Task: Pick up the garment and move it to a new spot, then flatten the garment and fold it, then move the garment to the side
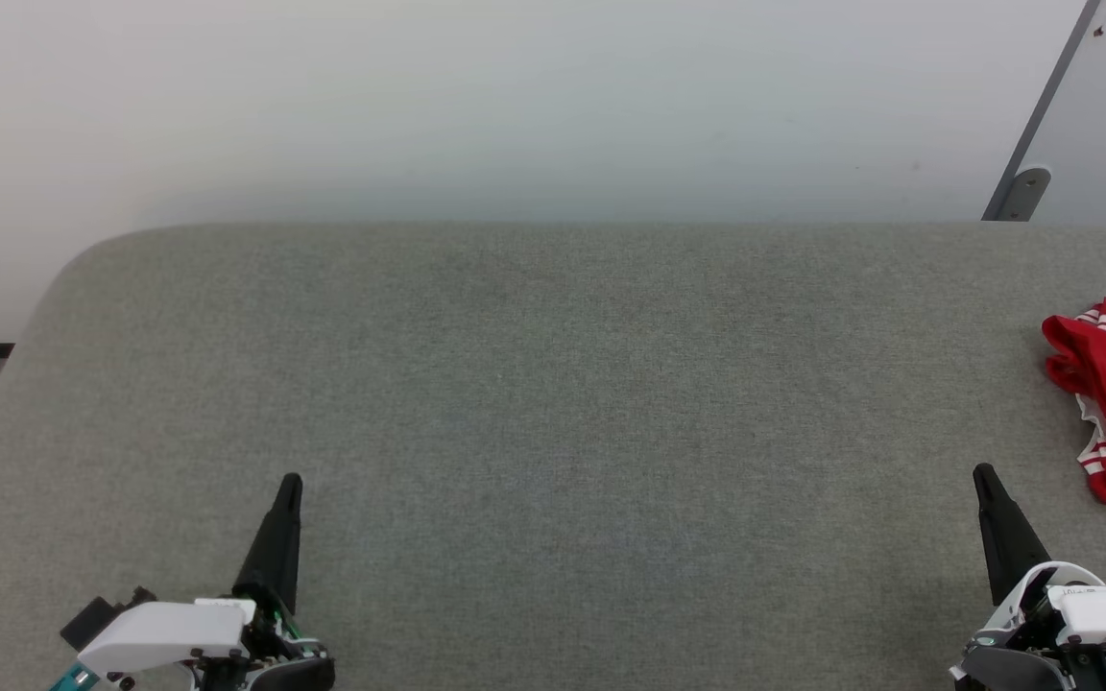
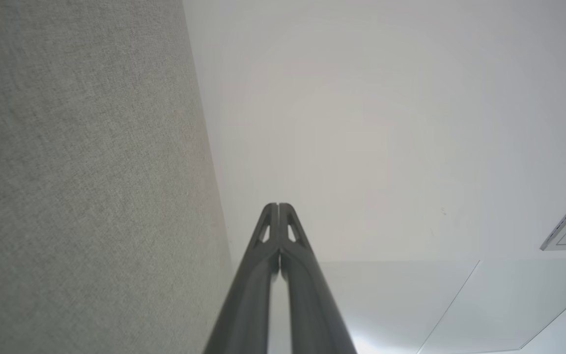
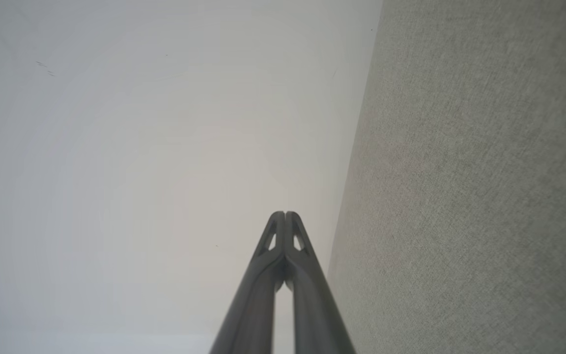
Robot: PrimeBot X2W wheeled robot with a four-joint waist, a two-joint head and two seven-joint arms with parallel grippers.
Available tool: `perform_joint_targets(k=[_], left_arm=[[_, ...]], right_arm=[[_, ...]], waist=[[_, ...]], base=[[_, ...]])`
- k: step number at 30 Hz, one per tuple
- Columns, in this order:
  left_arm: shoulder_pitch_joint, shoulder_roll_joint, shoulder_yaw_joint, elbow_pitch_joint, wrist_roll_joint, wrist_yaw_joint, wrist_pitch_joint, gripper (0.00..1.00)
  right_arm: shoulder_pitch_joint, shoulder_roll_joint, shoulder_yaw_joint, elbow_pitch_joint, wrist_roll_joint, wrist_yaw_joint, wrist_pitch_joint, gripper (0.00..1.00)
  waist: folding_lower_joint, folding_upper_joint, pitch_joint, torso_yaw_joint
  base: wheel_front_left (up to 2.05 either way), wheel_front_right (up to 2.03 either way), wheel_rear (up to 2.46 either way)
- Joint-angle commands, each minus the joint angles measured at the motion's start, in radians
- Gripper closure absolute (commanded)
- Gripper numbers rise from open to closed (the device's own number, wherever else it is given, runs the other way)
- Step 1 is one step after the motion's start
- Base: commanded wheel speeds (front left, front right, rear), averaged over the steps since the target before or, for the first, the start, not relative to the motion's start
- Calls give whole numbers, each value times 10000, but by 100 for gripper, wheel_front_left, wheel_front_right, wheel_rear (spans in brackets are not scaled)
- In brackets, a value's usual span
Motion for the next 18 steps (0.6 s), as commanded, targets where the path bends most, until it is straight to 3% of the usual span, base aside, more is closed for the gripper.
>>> perform_joint_targets(k=[1,18], left_arm=[[-82,-1,1,-11,-33,-32,16,100],[-82,-1,1,-12,-34,-32,15,100]], right_arm=[[-22,21,-3,-32,48,-14,18,100],[-22,21,-3,-32,48,-14,18,100]], waist=[[0,0,0,0],[0,0,0,0]], base=[[0,0,0],[0,0,0]])
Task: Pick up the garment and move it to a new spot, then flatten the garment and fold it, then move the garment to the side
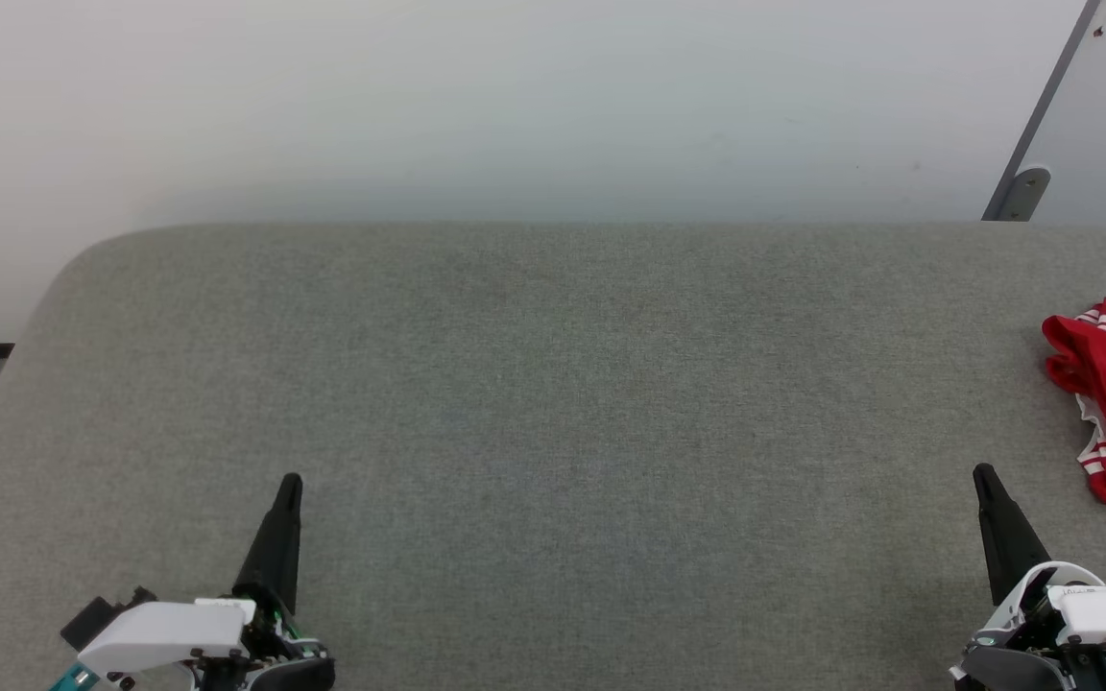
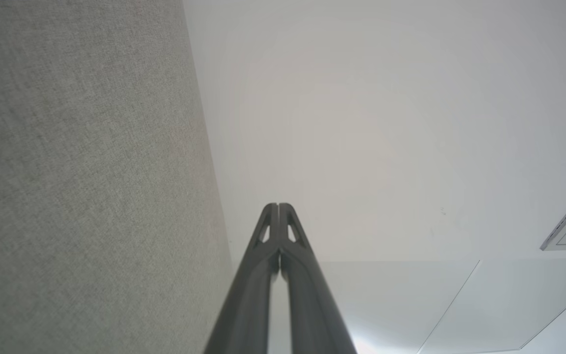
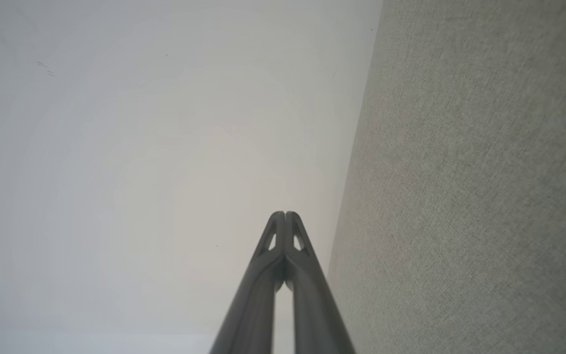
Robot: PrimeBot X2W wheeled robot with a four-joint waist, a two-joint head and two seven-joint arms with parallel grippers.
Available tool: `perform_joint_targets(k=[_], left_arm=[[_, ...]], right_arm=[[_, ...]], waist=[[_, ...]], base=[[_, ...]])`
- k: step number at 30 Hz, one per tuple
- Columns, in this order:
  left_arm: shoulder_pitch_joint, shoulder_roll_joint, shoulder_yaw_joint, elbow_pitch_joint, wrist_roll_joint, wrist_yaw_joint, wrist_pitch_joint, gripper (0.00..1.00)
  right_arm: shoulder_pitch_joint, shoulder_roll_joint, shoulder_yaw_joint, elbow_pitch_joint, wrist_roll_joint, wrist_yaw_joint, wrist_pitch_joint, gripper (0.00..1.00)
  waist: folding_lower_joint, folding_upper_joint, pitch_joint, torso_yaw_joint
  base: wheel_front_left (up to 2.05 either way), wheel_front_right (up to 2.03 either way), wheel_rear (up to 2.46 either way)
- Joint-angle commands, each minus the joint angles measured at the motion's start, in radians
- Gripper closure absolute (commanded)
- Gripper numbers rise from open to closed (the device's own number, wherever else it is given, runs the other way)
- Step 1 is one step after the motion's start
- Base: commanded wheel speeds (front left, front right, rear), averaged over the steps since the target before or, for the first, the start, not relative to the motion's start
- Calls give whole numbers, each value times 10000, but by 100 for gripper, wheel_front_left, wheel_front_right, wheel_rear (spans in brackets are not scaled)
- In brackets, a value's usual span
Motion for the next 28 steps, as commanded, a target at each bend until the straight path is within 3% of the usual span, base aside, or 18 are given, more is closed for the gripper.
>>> perform_joint_targets(k=[1,28], left_arm=[[-82,-1,1,-12,-34,-32,15,100],[-82,-1,1,-9,-35,-32,14,100]], right_arm=[[-22,21,-3,-32,48,-14,18,100],[-22,21,-2,-32,49,-14,17,100]], waist=[[0,0,0,0],[0,0,0,0]], base=[[0,0,0],[0,0,0]])
